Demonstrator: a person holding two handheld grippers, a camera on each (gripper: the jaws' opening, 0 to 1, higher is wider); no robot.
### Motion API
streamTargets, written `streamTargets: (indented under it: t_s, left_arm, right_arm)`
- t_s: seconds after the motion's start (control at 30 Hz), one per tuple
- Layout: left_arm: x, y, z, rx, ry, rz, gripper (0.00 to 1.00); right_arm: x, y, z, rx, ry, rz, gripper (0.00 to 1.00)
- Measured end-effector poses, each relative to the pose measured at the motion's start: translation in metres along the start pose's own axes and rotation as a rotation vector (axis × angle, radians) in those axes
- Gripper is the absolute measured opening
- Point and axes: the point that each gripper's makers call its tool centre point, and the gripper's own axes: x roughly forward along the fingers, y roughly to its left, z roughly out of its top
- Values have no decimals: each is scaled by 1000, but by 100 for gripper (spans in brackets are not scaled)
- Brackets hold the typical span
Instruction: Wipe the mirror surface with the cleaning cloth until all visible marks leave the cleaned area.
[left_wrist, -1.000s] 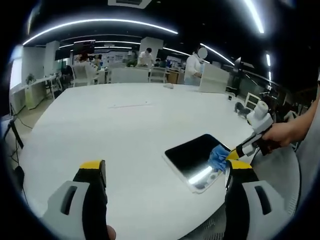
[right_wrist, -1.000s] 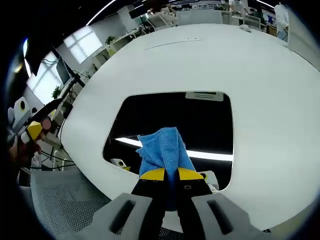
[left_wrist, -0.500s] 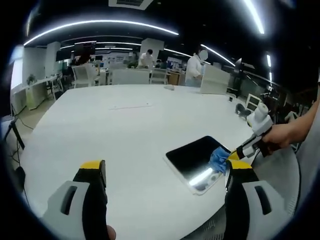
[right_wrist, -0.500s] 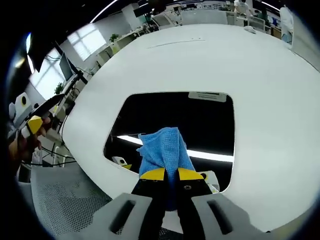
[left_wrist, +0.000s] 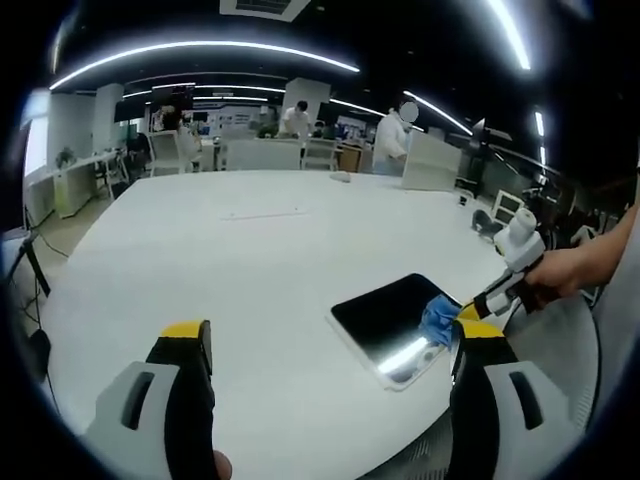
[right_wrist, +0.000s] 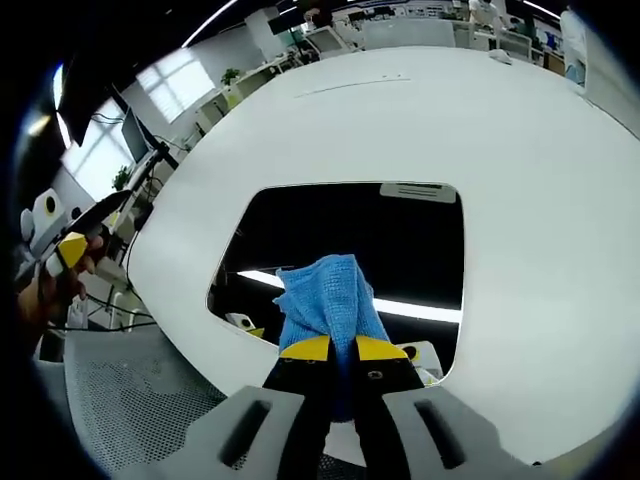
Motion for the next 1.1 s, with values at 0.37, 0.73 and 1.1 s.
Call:
streamTargets:
  t_s: [0.37,0.73,1.1]
  left_arm:
    - [1,-5,1,15,4,-13,99]
    - [-1,-1,11,45,-11,4,99]
    - [-4,-3,18,61,-5,14,99]
  right_arm:
    - [-4,-11,-1,20,-5,-5,2]
    - [-7,-18,-1,39,-7,-10,2]
    - [-12,-29,-3,67,-16,-14,2]
